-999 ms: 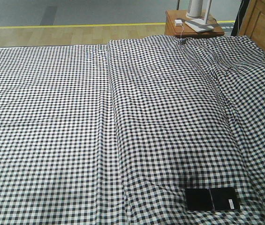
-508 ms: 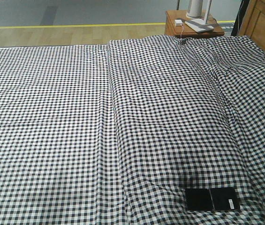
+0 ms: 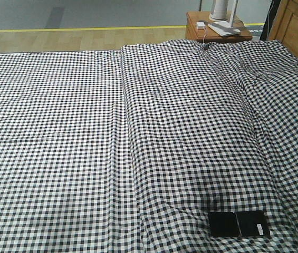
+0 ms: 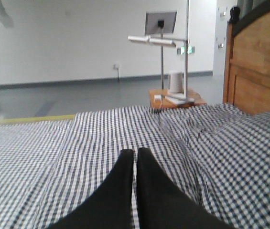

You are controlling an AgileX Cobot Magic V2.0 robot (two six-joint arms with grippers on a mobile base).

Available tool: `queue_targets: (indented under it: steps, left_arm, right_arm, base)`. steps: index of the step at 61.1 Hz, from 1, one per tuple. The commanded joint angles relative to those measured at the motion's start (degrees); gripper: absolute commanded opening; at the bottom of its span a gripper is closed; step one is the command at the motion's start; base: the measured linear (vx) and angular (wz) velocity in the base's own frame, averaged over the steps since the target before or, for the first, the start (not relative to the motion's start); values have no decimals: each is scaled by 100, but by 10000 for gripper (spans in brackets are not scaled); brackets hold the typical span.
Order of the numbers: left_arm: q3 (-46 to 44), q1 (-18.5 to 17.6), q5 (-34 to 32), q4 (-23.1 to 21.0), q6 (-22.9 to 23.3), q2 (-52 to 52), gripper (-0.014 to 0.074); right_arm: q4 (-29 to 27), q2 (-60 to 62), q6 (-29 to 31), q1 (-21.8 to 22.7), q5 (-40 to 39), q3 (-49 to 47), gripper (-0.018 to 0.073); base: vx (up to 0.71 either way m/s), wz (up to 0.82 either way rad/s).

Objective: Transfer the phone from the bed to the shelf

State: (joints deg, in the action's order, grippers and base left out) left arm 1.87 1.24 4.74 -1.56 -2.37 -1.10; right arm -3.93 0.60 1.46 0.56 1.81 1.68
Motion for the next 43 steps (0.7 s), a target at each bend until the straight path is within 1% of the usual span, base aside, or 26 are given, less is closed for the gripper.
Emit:
queue_targets:
  steps: [1, 10, 14, 26, 33, 43]
  left_arm:
    - [-143, -2, -408, -56, 50, 13, 1]
    - [-143, -2, -408, -56, 50, 13, 1]
    - [-143, -2, -408, -56, 50, 13, 1]
    - [-143, -2, -408, -56, 50, 13, 1]
    - [-143, -2, -408, -56, 50, 13, 1]
    - [-143, -2, -408, -56, 50, 13, 1]
  right_arm:
    - [67, 11, 57, 25, -1124, 27, -5]
    - [67, 11, 57, 25, -2366, -41, -5]
    - [61, 11, 57, 25, -2536, -224, -5]
    - [61, 1, 57, 25, -2320, -1227, -5]
    - [31, -196, 57, 25, -1808, -1939, -5]
    - [31, -956, 71, 25, -1067, -2990, -5]
  base:
    - [0, 0]
    - [0, 0]
    - [0, 0]
    - [0, 0]
    - [0, 0]
    - [0, 0]
